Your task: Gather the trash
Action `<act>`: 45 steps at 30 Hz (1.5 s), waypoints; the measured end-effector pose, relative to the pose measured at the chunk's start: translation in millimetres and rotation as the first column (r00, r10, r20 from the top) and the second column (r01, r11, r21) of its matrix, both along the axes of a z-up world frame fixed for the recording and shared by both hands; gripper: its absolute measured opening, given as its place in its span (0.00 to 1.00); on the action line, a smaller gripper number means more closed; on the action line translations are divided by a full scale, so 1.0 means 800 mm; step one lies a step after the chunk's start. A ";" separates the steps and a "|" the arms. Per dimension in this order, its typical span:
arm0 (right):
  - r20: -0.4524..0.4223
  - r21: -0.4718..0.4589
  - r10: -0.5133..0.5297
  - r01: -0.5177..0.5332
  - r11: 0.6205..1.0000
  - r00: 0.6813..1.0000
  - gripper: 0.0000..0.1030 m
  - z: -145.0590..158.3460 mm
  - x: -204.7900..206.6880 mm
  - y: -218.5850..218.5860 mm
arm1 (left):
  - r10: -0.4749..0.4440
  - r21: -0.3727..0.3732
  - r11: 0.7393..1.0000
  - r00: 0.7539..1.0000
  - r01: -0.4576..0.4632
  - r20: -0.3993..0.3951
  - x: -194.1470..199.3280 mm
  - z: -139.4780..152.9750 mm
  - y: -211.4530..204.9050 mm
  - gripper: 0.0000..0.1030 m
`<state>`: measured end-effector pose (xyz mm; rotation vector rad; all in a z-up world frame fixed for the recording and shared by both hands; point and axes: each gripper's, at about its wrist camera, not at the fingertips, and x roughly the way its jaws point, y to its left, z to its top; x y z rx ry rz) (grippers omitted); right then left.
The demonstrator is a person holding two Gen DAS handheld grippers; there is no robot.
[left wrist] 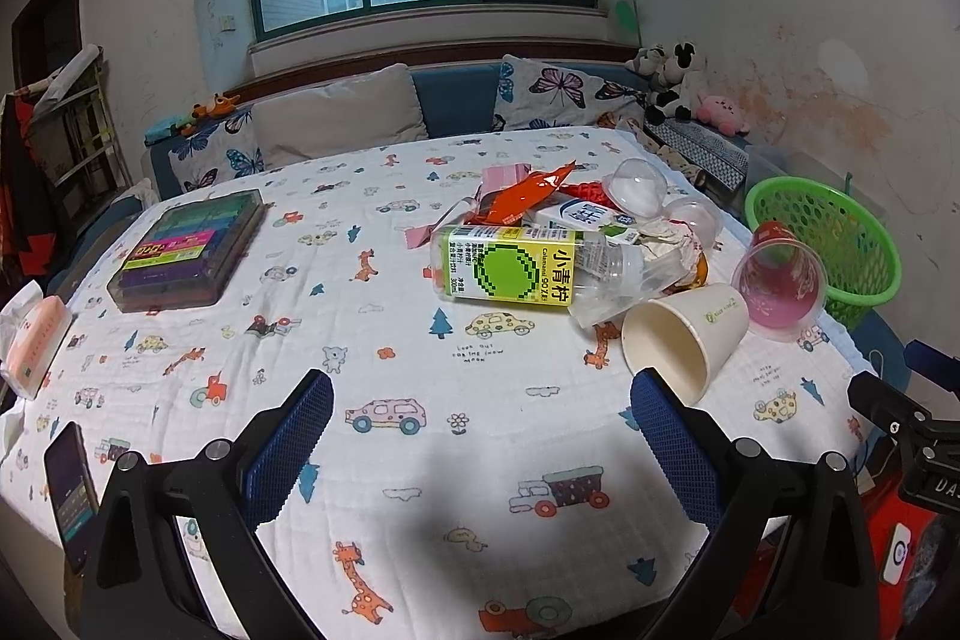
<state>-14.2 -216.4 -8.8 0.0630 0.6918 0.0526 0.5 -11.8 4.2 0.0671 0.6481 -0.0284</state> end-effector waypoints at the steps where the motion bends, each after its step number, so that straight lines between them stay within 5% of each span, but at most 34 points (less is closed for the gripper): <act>1: 0.000 -0.001 0.000 0.000 1.000 1.000 0.96 0.000 0.000 0.000 | 0.000 0.000 1.000 1.000 0.000 0.001 0.000 0.000 0.000 0.93; 31: -0.006 -0.015 -0.001 0.001 1.000 1.000 0.96 0.002 0.012 -0.006 | -0.003 -0.006 1.000 1.000 0.003 -0.013 0.016 -0.003 0.003 0.93; 45: -0.038 0.042 -0.002 0.004 0.999 0.999 0.96 0.004 0.041 -0.038 | -0.089 -0.026 0.996 0.995 0.088 -0.036 0.028 -0.013 -0.022 0.93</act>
